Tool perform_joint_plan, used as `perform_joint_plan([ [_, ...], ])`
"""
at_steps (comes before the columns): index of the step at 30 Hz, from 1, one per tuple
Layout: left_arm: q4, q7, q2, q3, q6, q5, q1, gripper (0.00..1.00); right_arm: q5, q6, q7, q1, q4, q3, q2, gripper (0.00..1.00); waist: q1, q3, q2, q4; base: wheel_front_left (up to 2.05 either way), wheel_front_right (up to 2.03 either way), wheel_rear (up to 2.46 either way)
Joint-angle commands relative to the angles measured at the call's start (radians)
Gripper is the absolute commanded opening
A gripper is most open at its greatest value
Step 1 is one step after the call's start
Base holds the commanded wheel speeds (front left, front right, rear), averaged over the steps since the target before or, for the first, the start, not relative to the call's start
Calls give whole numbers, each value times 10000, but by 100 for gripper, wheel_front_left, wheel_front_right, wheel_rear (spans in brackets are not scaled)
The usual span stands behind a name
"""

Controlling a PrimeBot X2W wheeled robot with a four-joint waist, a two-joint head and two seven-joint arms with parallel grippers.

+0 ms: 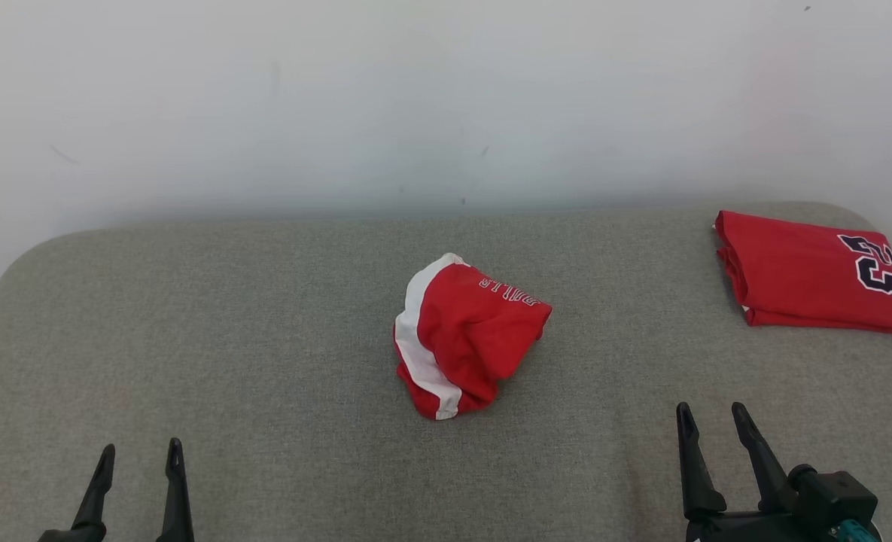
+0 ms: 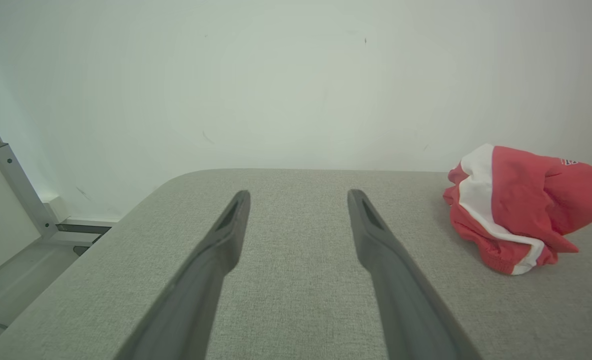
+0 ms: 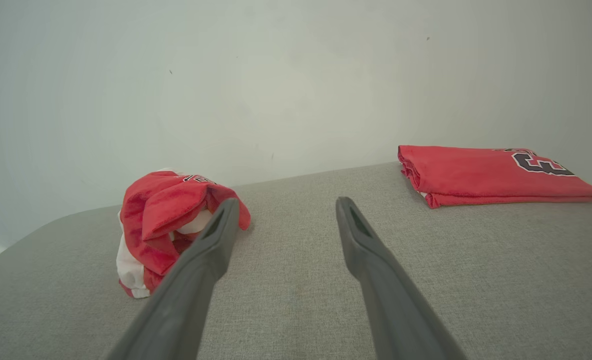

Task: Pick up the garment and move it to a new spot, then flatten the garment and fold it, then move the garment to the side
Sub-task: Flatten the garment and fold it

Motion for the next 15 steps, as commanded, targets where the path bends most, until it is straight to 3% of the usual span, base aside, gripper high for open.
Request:
perform_joint_plan([
  [1,31,-30,31,33,26,-9,59,100,77,-26,2,87,-2,0,19,100,0,-2,0,-1,0,0,0],
  [15,-193,66,173,-98,133,60,86,100,60,-27,-15,51,38,-18,19,100,0,-13,0,-11,0,0,0],
])
